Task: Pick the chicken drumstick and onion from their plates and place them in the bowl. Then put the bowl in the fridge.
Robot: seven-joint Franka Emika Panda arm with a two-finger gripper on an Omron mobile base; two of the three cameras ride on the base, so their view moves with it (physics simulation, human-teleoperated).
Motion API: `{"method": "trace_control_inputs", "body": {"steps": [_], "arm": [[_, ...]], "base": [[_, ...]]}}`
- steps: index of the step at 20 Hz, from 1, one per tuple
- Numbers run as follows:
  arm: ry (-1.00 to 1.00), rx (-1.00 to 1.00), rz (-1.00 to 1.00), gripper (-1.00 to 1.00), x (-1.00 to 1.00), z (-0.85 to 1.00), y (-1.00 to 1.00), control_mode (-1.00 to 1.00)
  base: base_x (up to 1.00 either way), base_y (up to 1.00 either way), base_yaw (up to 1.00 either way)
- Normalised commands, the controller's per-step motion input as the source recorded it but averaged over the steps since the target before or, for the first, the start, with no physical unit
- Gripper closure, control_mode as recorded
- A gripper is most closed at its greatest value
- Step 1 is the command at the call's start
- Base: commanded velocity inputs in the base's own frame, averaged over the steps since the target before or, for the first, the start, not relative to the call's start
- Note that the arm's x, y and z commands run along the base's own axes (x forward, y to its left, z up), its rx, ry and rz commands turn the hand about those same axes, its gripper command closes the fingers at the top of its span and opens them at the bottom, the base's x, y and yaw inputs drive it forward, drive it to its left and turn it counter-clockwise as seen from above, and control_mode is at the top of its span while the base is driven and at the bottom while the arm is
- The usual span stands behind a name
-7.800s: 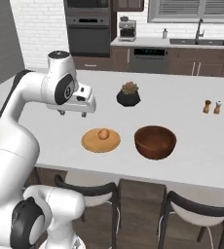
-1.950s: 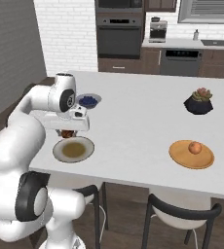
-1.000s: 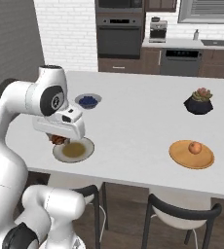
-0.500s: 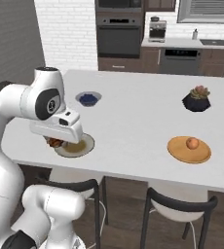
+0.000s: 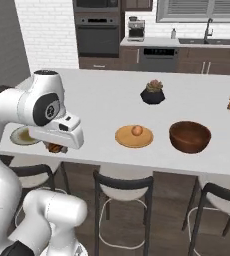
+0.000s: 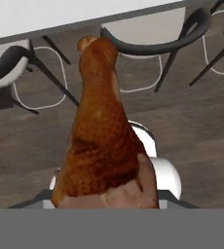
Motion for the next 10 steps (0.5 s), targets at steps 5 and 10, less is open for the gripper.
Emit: {"method": "trace_control_inputs", "body": {"steps": [5, 10], "arm": [[0.0, 0.0, 0.0, 1.0, 0.0, 0.0, 0.0, 1.0], [0.0, 0.0, 0.0, 1.0, 0.0, 0.0, 0.0, 1.0]], "base": [[0.01, -1.0, -0.04], [0.1, -1.0, 0.0]]}}
